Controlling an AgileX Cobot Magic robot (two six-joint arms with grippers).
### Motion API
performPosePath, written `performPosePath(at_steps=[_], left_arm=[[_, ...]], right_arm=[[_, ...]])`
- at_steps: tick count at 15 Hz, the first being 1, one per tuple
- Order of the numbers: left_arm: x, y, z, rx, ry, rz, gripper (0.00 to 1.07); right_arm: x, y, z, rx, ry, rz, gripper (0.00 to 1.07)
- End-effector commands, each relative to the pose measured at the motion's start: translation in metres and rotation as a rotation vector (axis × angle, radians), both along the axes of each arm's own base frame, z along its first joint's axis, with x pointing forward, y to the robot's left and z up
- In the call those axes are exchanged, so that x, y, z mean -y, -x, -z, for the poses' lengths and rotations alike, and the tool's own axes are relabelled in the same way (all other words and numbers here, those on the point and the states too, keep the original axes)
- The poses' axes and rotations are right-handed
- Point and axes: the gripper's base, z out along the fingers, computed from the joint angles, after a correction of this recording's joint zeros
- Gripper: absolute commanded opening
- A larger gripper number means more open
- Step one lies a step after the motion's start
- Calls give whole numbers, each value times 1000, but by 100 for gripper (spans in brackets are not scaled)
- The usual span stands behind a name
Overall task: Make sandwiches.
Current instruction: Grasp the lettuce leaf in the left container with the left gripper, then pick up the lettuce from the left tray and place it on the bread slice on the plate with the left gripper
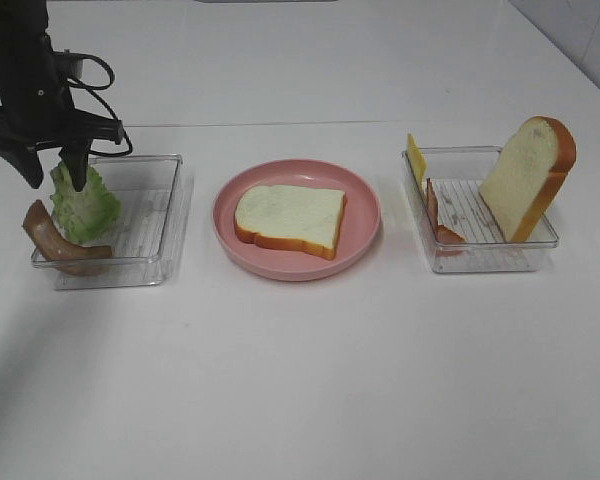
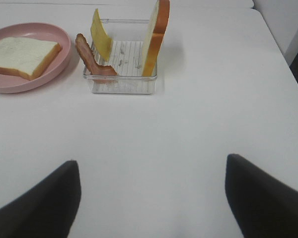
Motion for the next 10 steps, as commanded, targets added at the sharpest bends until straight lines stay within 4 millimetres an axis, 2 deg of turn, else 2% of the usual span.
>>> performPosePath(at_steps=[1,2,3,4,8,10], left_arm=[[-2,0,1,2,-7,-12,30],[-2,0,1,3,-8,-12,23],[-3,0,0,0,-16,-10,7],[-3,0,-2,3,-16,-10,0],[-2,0,-23,71,1,-11,0],[0,0,-43,121,28,-11,0]], right_arm=[[0,1,-1,22,6,4,76],[0,1,-1,22,6,4,76],[0,1,-1,22,6,4,76],[0,1,-1,22,6,4,76],[0,1,-1,22,6,4,76],[0,1,-1,22,6,4,76]])
